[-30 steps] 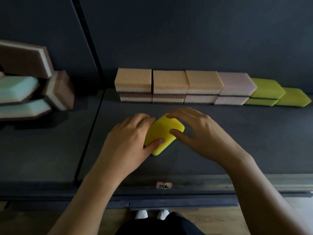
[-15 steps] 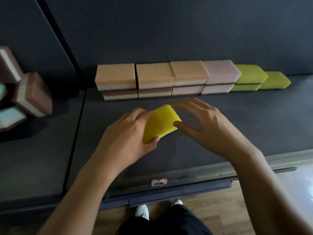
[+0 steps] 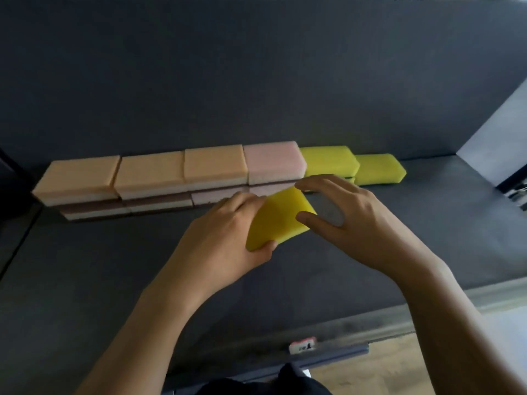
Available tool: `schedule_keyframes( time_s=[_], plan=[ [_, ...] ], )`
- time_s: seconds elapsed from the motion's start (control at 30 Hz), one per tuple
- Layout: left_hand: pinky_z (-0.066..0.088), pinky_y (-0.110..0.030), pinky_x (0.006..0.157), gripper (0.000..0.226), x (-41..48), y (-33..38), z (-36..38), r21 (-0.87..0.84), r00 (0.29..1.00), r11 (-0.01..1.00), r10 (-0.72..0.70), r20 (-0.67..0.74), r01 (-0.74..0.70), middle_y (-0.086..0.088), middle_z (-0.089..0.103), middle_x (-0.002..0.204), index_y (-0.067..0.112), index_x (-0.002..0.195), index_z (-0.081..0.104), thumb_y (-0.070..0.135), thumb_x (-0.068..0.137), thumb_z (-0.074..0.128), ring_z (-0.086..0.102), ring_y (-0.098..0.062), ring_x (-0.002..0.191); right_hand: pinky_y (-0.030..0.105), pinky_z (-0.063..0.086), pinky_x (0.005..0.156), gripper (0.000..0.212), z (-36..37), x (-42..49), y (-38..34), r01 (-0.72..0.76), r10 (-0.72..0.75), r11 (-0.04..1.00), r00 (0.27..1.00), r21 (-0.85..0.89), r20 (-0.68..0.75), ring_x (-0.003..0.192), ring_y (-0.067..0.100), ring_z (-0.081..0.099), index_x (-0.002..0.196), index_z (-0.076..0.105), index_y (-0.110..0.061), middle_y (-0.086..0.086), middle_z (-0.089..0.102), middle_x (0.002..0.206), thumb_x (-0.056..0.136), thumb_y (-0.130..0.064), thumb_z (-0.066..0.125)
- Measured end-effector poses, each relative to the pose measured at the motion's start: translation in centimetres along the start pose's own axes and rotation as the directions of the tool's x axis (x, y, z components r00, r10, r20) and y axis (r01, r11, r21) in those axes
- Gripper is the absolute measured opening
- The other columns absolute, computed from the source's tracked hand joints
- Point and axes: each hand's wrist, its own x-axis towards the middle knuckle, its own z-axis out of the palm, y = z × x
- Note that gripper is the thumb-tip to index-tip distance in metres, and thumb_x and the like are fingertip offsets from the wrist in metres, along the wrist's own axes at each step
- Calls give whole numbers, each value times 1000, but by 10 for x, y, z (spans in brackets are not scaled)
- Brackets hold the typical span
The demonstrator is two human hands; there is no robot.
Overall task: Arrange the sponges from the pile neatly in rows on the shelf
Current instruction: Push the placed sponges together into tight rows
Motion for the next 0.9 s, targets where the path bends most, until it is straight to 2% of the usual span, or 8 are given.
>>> schedule_keyframes(
  time_s=[0.13, 0.3, 0.43, 0.53, 0.67, 0.77, 0.9],
  plan=[
    [42, -24, 87, 65, 36, 42, 28, -1, 999, 999, 32, 7, -32, 16, 42, 139, 31, 141, 39, 51, 85, 62, 47, -8, 121, 36, 49, 97, 53, -30, -12, 50, 10, -11, 1000, 1000, 12, 16, 120, 7, 55, 135, 54, -26, -13, 53, 136, 90, -55, 56],
    [45, -27, 94, 66, 67, 80, 51, -26, 999, 999, 43, 6, -43, 15, 42, 141, 29, 143, 40, 49, 84, 64, 46, -7, 123, 37, 49, 99, 70, -58, -23, 98, 22, -22, 1000, 996, -3, 86, 128, 6, 49, 140, 48, -33, -15, 45, 145, 80, -66, 60],
    [47, -33, 96, 67, 82, 100, 59, -55, 997, 996, 74, 7, -74, 16, 44, 138, 29, 142, 42, 48, 83, 66, 47, -6, 121, 38, 50, 98, 80, -72, -25, 124, 69, -66, 998, 987, -14, 149, 130, 7, 46, 145, 41, -36, -15, 40, 149, 75, -56, 74],
    [46, -30, 95, 67, 90, 110, 62, -42, 996, 995, 91, 11, -90, 18, 42, 140, 31, 143, 40, 49, 83, 64, 46, -6, 121, 39, 52, 92, 75, -76, -25, 137, 91, -88, 996, 988, -23, 129, 122, 7, 51, 142, 44, -34, -18, 44, 143, 77, -47, 78],
    [44, -24, 94, 74, 99, 117, 64, -12, 995, 995, 101, 22, -100, 18, 37, 145, 30, 147, 36, 56, 82, 58, 45, -6, 124, 41, 54, 86, 65, -83, -24, 152, 119, -119, 993, 989, 5, 90, 113, 13, 57, 137, 50, -31, -14, 49, 135, 80, -48, 75],
    [39, -20, 93, 81, 103, 118, 66, 38, 995, 994, 100, 7, -100, 16, 34, 148, 28, 150, 30, 58, 82, 62, 42, -6, 128, 42, 53, 89, 63, -92, -26, 163, 129, -129, 992, 991, 11, 42, 115, 14, 56, 136, 52, -28, -11, 50, 134, 80, -52, 70],
    [46, -27, 91, 79, 110, 121, 69, 8, 995, 995, 97, -31, -97, 10, 42, 144, 21, 148, 37, 50, 81, 68, 49, -10, 122, 44, 53, 91, 64, -96, -29, 170, 125, -125, 992, 992, -25, 18, 123, 16, 52, 137, 51, -29, -8, 46, 141, 80, -53, 69]
  ],
)
